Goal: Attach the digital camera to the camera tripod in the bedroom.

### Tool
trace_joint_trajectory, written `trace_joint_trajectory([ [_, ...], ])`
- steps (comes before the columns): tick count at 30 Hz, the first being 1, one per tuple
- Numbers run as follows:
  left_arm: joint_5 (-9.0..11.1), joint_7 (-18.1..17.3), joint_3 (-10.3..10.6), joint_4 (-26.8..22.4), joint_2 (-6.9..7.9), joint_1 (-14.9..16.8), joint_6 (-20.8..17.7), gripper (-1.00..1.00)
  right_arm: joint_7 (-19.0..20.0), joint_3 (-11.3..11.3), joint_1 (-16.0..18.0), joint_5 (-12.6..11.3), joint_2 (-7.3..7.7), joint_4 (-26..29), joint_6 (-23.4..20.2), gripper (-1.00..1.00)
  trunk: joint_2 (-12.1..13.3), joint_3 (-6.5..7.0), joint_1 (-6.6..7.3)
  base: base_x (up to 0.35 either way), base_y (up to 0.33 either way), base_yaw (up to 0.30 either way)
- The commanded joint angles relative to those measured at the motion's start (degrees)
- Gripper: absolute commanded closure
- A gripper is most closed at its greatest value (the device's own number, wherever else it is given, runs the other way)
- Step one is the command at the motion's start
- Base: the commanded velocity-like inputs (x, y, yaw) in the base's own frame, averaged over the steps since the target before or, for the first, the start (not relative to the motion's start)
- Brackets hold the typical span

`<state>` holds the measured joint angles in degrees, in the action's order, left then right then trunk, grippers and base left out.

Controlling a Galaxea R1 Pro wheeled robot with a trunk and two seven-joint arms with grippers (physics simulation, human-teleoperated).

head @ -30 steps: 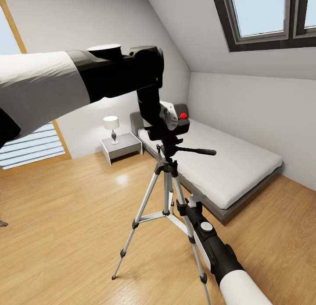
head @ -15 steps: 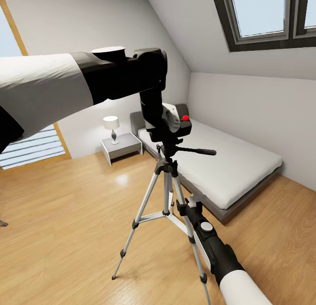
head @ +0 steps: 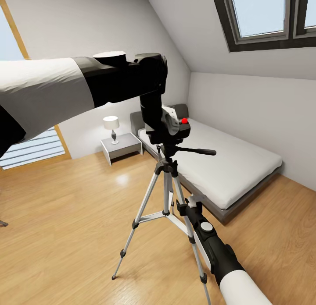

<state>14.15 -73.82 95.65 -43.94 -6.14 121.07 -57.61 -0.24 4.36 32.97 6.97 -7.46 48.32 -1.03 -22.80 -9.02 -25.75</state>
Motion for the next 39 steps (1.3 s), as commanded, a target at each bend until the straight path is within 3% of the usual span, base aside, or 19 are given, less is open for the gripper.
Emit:
trace_joint_trajectory([
  [1,0.1,-0.1,0.7,0.0,-0.01,-0.2,-0.3,1.00,0.1,0.0,0.0,0.5,-0.01,-0.1,-0.1,1.00,-0.1,-0.13,-0.04,0.000,0.000,0.000],
  [6,0.1,-0.1,2.0,0.0,-0.09,-0.8,-0.3,1.00,0.1,0.0,0.0,0.5,-0.01,-0.1,-0.1,1.00,-0.1,-0.13,-0.04,0.000,0.000,0.000],
  [26,0.1,0.0,2.2,0.7,-0.10,-0.9,-0.3,1.00,0.1,0.0,0.0,0.5,-0.01,-0.1,-0.1,1.00,-0.1,-0.13,-0.04,0.000,0.000,0.000],
  [39,-0.1,0.6,1.7,9.3,-0.44,-0.9,0.0,1.00,0.1,0.0,0.0,0.5,-0.01,-0.1,-0.1,1.00,-0.1,-0.13,-0.04,0.000,0.000,0.000],
])
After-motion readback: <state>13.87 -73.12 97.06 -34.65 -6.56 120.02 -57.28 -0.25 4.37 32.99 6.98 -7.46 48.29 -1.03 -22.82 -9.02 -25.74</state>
